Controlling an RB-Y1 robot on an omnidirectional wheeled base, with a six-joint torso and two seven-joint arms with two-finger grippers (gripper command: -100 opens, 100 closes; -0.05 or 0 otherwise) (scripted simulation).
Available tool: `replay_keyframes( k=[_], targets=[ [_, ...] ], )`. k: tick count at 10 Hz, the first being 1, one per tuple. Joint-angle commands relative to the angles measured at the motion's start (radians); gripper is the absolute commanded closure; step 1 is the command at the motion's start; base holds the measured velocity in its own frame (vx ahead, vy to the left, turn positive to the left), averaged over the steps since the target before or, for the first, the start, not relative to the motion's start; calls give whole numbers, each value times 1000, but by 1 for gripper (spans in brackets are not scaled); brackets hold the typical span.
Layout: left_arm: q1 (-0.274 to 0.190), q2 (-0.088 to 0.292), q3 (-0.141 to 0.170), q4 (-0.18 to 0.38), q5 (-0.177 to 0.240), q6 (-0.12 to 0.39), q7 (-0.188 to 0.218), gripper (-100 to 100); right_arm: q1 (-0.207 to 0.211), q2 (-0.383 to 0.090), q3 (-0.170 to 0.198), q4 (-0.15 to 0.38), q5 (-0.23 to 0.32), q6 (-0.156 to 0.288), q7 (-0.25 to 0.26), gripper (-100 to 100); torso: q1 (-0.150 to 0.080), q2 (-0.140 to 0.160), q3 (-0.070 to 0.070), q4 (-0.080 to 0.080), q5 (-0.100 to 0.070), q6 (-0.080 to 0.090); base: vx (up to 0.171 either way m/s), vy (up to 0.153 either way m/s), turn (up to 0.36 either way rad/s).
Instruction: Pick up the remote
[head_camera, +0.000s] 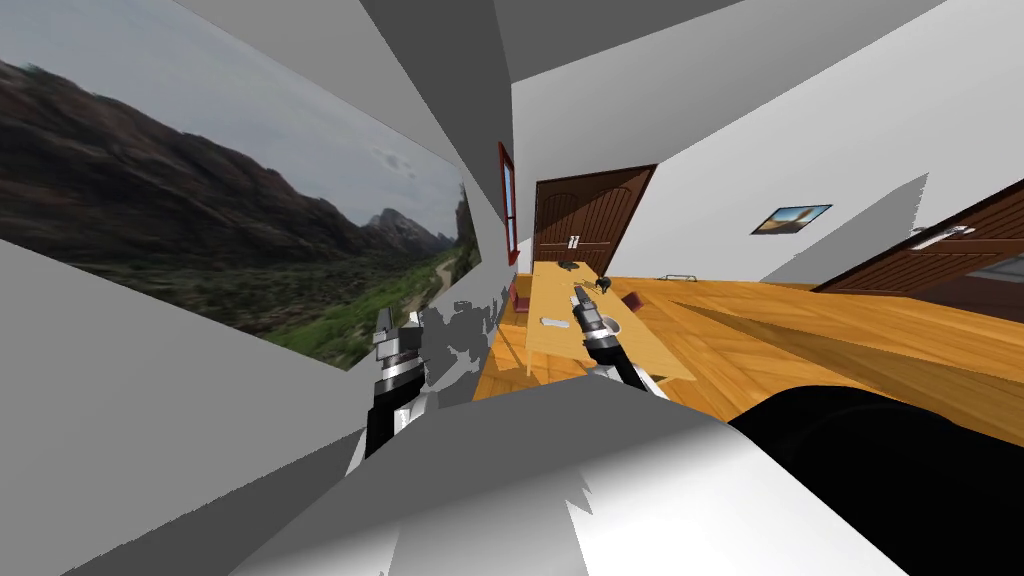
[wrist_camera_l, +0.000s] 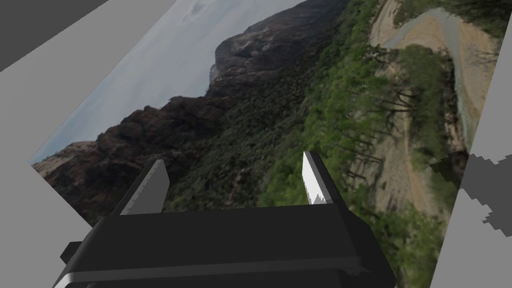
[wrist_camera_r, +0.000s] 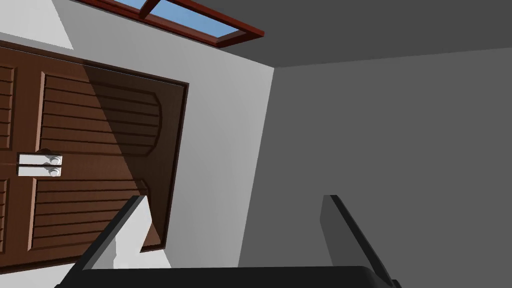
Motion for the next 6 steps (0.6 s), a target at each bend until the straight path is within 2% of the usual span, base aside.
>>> replay_keyframes(
  k=[1, 2, 3, 6],
  targets=[
    [0, 0, 0, 0, 0, 0, 0, 0, 19, -50, 15, 46, 13, -14, 10, -100, 0, 0, 0, 0, 0, 0, -89, -47, 150],
    [0, 0, 0, 0, 0, 0, 0, 0, 29, -83, 28, 73, 24, -22, 18, -100, 0, 1, 0, 0, 0, 0, -89, -38, 167],
    [0, 0, 0, 0, 0, 0, 0, 0, 29, -95, 28, 81, 24, -22, 18, -100, 0, 1, 1, 0, 0, 0, -53, -21, 58],
    [0, 0, 0, 0, 0, 0, 0, 0, 57, -194, 75, 186, 61, -51, 44, -100, 1, -1, -1, 0, 0, 0, -55, -28, 186]
  ],
)
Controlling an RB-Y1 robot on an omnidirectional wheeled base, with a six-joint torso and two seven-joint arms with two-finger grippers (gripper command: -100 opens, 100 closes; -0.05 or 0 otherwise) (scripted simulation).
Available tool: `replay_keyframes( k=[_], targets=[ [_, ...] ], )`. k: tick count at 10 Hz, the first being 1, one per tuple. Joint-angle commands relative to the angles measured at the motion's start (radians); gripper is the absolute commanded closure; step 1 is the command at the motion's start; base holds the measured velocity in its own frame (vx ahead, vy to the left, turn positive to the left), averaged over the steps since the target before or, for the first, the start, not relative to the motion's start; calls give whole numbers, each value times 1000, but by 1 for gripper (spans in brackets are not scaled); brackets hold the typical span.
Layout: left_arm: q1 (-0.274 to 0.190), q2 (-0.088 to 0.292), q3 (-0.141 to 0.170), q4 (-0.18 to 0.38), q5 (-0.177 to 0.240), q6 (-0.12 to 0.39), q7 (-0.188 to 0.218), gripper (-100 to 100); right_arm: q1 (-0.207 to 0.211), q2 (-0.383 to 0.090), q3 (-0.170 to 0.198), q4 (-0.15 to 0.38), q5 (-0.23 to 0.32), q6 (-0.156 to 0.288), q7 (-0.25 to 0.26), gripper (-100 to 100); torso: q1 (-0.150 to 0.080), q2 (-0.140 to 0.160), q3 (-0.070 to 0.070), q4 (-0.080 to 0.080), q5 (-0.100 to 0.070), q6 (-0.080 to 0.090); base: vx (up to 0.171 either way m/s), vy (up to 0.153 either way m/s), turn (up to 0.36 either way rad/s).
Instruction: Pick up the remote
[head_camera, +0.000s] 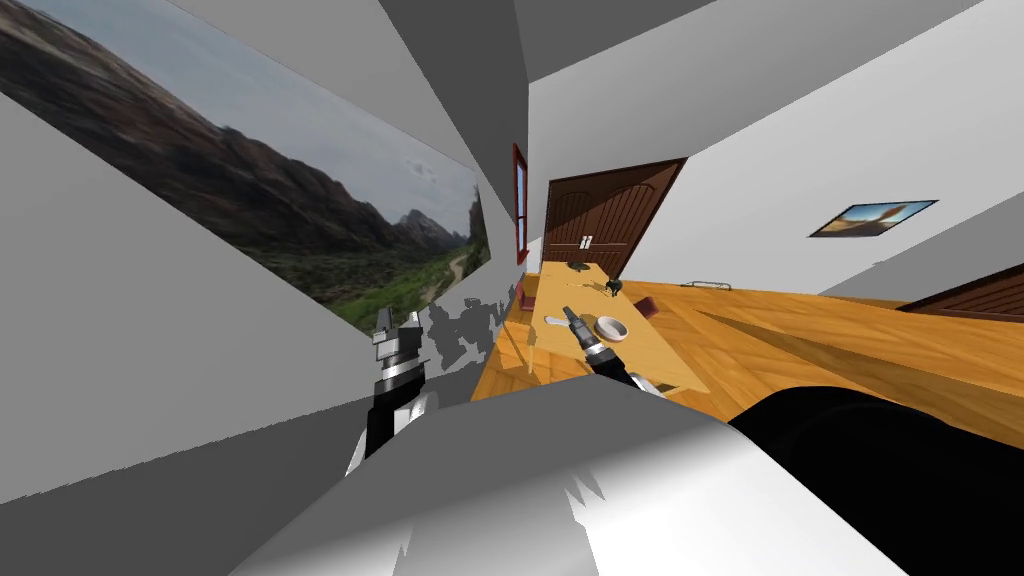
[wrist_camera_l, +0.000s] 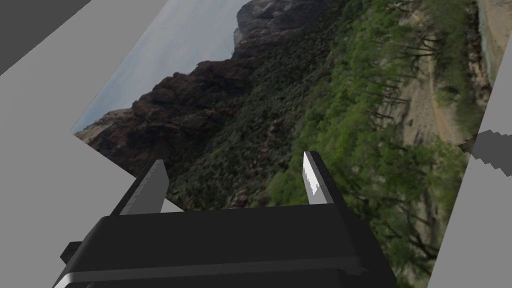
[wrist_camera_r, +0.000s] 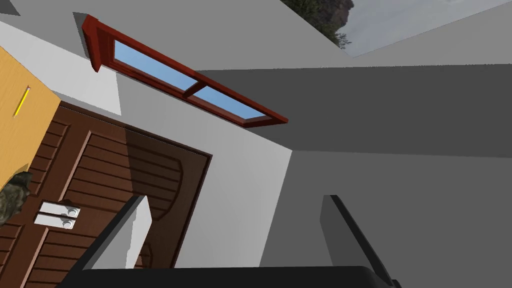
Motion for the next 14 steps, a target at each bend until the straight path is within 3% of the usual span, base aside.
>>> replay_keyframes(
  k=[1, 4, 5, 6, 7, 8, 9, 10, 13, 14],
  targets=[
    [0, 0, 0, 0, 0, 0, 0, 0, 2, -32, 11, 41, 8, -3, 7, -100, 0, 0, 0, 0, 0, 0, -37, -31, 65],
    [0, 0, 0, 0, 0, 0, 0, 0, 17, -108, 48, 125, 36, -23, 27, -100, 2, -3, -1, 0, 0, 0, -22, -11, 138],
    [0, 0, 0, 0, 0, 0, 0, 0, 17, -111, 48, 139, 36, -23, 27, -100, 2, -3, -2, -1, 0, 0, -11, -13, 97],
    [0, 0, 0, 0, 0, 0, 0, 0, 23, -150, 69, 168, 51, -33, 37, -100, 2, -3, -2, -1, 0, 0, -14, -13, 191],
    [0, 0, 0, 0, 0, 0, 0, 0, 23, -150, 69, 193, 51, -33, 37, -100, 1, -3, -2, -1, 0, 0, -11, -14, 113],
    [0, 0, 0, 0, 0, 0, 0, 0, 29, -190, 91, 228, 67, -43, 47, -100, 2, -4, -2, -1, 0, 0, -7, -11, 189],
    [0, 0, 0, 0, 0, 0, 0, 0, 29, -190, 91, 249, 67, -43, 47, -100, 1, -4, -2, -1, 0, 0, -4, -12, 108],
    [0, 0, 0, 0, 0, 0, 0, 0, 34, -229, 113, 295, 83, -53, 57, -100, 2, -4, -2, -1, 0, 1, 0, -8, 198],
    [0, 0, 0, 0, 0, 0, 0, 0, 37, -268, 137, 370, 99, -63, 67, -100, 2, -5, -3, -1, 0, 0, 8, -11, 175],
    [0, 0, 0, 0, 0, 0, 0, 0, 40, -307, 161, 403, 116, -73, 78, -100, 1, -5, -3, -1, 0, 1, 19, -6, 218]
  ],
)
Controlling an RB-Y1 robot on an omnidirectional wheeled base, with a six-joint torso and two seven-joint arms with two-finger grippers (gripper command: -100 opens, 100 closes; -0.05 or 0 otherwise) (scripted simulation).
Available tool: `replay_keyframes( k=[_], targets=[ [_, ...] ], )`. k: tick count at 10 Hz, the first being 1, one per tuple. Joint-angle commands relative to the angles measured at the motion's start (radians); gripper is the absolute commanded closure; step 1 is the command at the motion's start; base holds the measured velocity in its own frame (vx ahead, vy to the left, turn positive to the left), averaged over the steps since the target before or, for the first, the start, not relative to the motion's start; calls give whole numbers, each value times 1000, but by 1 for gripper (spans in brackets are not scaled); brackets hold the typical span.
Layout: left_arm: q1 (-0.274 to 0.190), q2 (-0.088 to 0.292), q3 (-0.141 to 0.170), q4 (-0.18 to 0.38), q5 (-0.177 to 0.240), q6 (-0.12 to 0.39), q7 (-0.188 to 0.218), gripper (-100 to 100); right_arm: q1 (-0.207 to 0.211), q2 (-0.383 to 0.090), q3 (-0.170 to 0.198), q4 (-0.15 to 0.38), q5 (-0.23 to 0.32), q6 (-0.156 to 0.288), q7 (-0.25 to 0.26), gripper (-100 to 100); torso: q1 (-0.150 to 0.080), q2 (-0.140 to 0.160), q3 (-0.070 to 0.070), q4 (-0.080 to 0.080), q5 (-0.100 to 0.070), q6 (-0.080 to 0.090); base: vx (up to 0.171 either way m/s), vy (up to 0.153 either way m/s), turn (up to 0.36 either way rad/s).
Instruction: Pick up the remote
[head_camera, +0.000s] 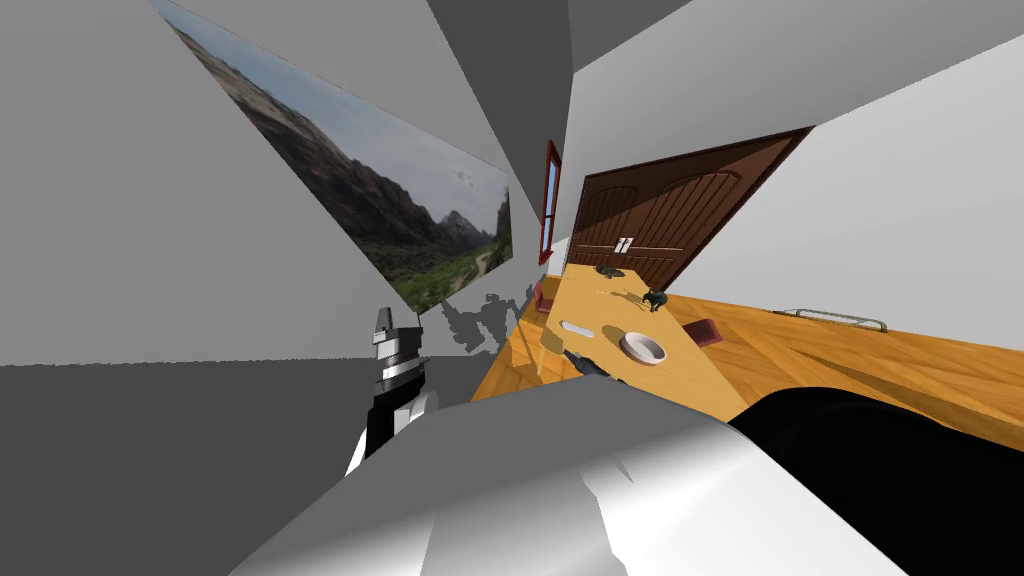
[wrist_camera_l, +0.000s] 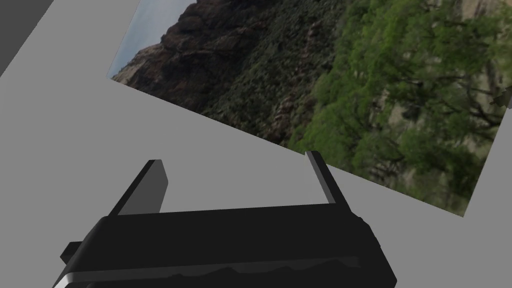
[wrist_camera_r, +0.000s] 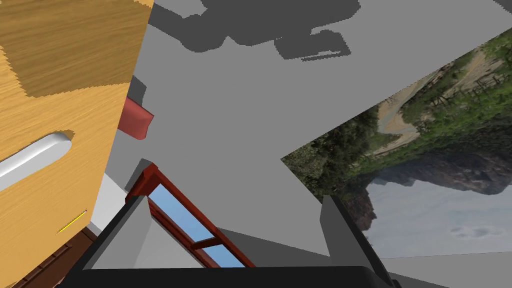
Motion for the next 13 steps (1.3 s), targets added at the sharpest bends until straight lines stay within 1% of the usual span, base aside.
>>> replay_keyframes(
  k=[1, 2, 3, 5, 6, 7, 8, 9, 10, 11, 12, 13],
  targets=[
    [0, 0, 0, 0, 0, 0, 0, 0, -10, -23, 12, 50, 6, -9, 3, -100, 0, 0, 0, 0, 0, 0, 15, -9, 108],
    [0, 0, 0, 0, 0, 0, 0, 0, -10, -23, 12, 65, 6, -9, 3, -100, 0, 0, 0, 0, 0, 1, 6, -5, -19],
    [0, 0, 0, 0, 0, 0, 0, 0, -8, -60, 36, 107, 23, -19, 13, -100, 0, 0, 0, 0, 0, 1, 17, 1, 258],
    [0, 0, 0, 0, 0, 0, 0, 0, -8, -60, 36, 131, 23, -19, 13, -100, 0, 0, 0, 0, 0, 1, 14, -8, 59],
    [0, 0, 0, 0, 0, 0, 0, 0, -7, -97, 61, 160, 40, -29, 23, -100, 0, 0, 0, 0, 0, 1, 19, 3, 234],
    [0, 0, 0, 0, 0, 0, 0, 0, -7, -97, 61, 189, 40, -29, 23, -100, 0, 0, 0, 0, 0, 0, 26, -8, 166],
    [0, 0, 0, 0, 0, 0, 0, 0, -6, -133, 86, 224, 57, -38, 34, -100, 0, -1, 0, 0, 0, 1, 35, -8, 300],
    [0, 0, 0, 0, 0, 0, 0, 0, -6, -133, 86, 253, 57, -38, 34, -100, 0, -1, -1, 0, 0, 0, 32, -13, 127],
    [0, 0, 0, 0, 0, 0, 0, 0, -6, -133, 86, 266, 57, -38, 34, -100, 0, -1, -1, 0, 0, 1, 15, -3, -43],
    [0, 0, 0, 0, 0, 0, 0, 0, -7, -167, 112, 301, 74, -47, 44, -100, 1, 0, 0, 0, 0, 1, 33, 8, 279],
    [0, 0, 0, 0, 0, 0, 0, 0, -7, -167, 112, 334, 74, -47, 44, -100, 1, -1, -1, 0, 0, 0, 34, -4, 168],
    [0, 0, 0, 0, 0, 0, 0, 0, -8, -201, 137, 364, 91, -56, 53, -100, 1, -1, -1, 0, 0, 1, 46, 1, 256]
  ],
)
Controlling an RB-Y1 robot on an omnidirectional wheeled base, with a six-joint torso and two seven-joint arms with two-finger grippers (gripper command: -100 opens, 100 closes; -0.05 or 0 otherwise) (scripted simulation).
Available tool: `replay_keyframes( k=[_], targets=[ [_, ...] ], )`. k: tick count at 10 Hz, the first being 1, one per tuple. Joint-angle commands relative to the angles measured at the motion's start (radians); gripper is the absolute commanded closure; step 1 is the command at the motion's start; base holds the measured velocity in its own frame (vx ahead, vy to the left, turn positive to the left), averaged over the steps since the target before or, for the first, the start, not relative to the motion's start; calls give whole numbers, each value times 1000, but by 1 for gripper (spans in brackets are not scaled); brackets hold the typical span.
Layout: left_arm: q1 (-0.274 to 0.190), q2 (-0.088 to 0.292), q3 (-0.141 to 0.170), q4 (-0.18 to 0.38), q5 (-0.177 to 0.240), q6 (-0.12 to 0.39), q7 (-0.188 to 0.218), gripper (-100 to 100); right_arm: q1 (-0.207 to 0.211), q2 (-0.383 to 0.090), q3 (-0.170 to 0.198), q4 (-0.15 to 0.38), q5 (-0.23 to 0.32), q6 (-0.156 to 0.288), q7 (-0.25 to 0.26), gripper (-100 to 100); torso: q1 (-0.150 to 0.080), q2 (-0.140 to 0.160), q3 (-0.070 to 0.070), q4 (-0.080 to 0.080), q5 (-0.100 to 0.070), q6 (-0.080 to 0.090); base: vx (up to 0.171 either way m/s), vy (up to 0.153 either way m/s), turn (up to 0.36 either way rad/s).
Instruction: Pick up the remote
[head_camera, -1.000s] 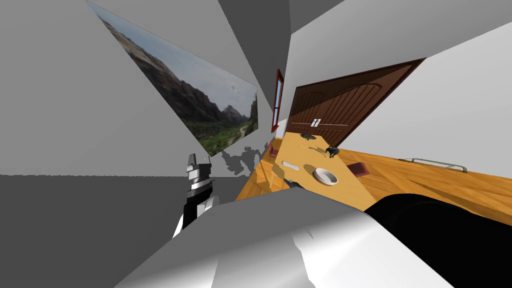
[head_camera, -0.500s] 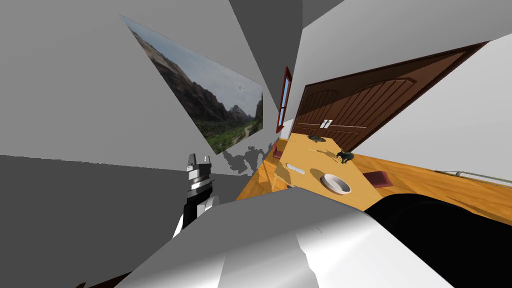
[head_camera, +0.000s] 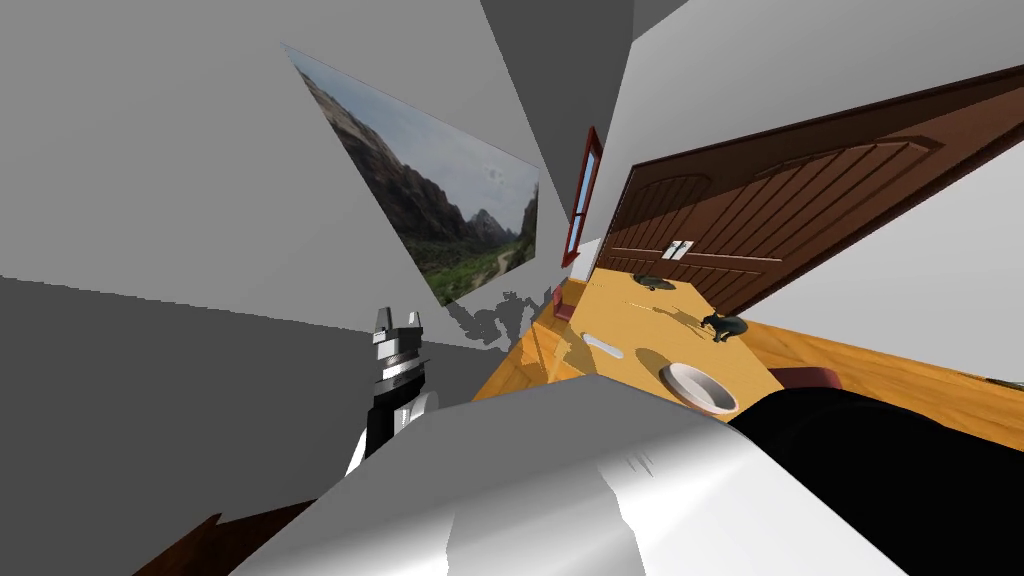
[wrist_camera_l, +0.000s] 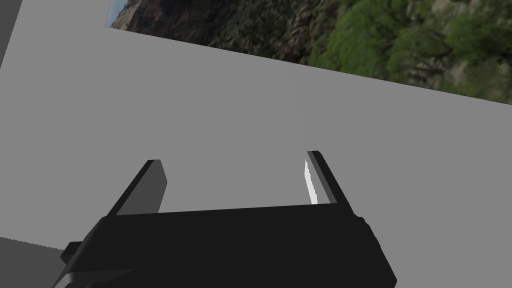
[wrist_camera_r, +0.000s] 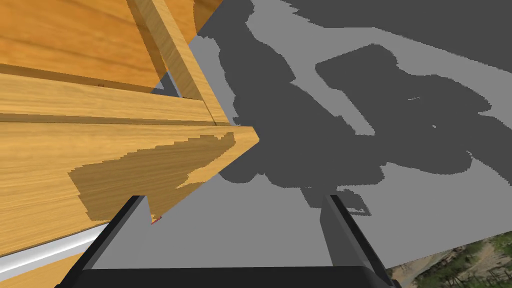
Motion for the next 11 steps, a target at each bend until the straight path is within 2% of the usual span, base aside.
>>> replay_keyframes(
  k=[1, 3, 4, 5, 6, 9, 10, 11],
  targets=[
    [0, 0, 0, 0, 0, 0, 0, 0, -5, -12, 15, 50, 10, -5, 8, -100, 0, 0, 0, 0, 0, 0, 44, -10, 126],
    [0, 0, 0, 0, 0, 0, 0, 0, -5, -12, 15, 65, 10, -5, 8, -100, 0, 1, 1, 0, 0, 1, 10, -5, -24],
    [0, 0, 0, 0, 0, 0, 0, 0, -7, -44, 40, 106, 27, -13, 17, -100, 0, 3, 1, 0, 0, 1, 33, 1, 253],
    [0, 0, 0, 0, 0, 0, 0, 0, -7, -44, 40, 134, 27, -13, 17, -100, 0, 1, 1, 0, 0, 0, 40, -10, 187],
    [0, 0, 0, 0, 0, 0, 0, 0, -10, -74, 65, 162, 43, -21, 27, -100, 0, 1, 0, 0, 0, 1, 57, -17, 291],
    [0, 0, 0, 0, 0, 0, 0, 0, -10, -74, 65, 203, 43, -21, 27, -100, 1, 1, 0, 0, 0, 2, 27, -3, 29],
    [0, 0, 0, 0, 0, 0, 0, 0, -13, -101, 90, 241, 59, -29, 35, -100, 1, 2, 1, 0, 0, 1, 33, 1, 324],
    [0, 0, 0, 0, 0, 0, 0, 0, -13, -101, 90, 267, 59, -29, 35, -100, 1, 1, 1, 0, 0, 0, 48, -14, 157]
  ],
)
